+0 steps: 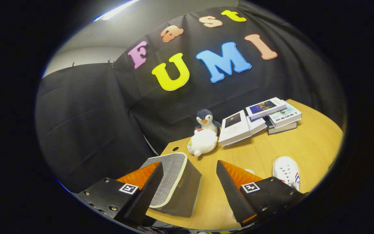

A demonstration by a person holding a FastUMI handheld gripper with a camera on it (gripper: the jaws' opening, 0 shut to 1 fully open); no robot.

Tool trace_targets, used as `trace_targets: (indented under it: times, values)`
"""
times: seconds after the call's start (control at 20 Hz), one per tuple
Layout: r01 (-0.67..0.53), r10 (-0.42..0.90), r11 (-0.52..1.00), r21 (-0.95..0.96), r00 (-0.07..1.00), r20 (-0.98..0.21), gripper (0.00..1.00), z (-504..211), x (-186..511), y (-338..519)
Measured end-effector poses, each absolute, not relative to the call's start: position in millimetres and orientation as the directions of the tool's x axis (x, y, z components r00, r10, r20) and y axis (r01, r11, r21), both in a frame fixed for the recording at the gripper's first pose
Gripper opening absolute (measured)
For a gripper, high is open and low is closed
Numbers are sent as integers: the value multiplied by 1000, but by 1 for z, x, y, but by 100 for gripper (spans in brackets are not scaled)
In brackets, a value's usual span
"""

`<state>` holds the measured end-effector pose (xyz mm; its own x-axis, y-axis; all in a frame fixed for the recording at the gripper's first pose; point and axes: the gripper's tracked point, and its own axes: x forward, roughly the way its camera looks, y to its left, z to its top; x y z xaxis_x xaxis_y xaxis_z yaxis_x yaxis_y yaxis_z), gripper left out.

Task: Open the storage box then place both shoes into the box .Put the left shoe in first, then the right shoe, with the right side of both shoes facing outward in a uniform manner.

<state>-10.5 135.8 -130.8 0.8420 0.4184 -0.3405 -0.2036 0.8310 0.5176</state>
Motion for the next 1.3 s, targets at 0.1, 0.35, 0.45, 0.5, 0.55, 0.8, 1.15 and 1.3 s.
trace_targets:
  times: [0.1, 0.35, 0.45, 0.5, 0.55, 0.8, 1.15, 1.3]
  values:
    - [-186, 454, 793, 580, 816, -359, 98, -143, -14, 146]
    - [-137, 523, 717, 683, 754, -398, 97, -166, -20, 169]
    - [-113, 563, 671, 733, 721, -404, 97, -176, -22, 181]
    - [-97, 581, 647, 757, 706, -406, 98, -179, -23, 186]
    - [-76, 602, 615, 785, 687, -407, 97, -184, -26, 193]
    - [23, 678, 492, 870, 617, -400, 97, -202, -33, 219]
    - [60, 736, 442, 895, 547, -400, 72, -215, -39, 249]
    - [54, 742, 462, 885, 523, -419, 71, -217, -42, 254]
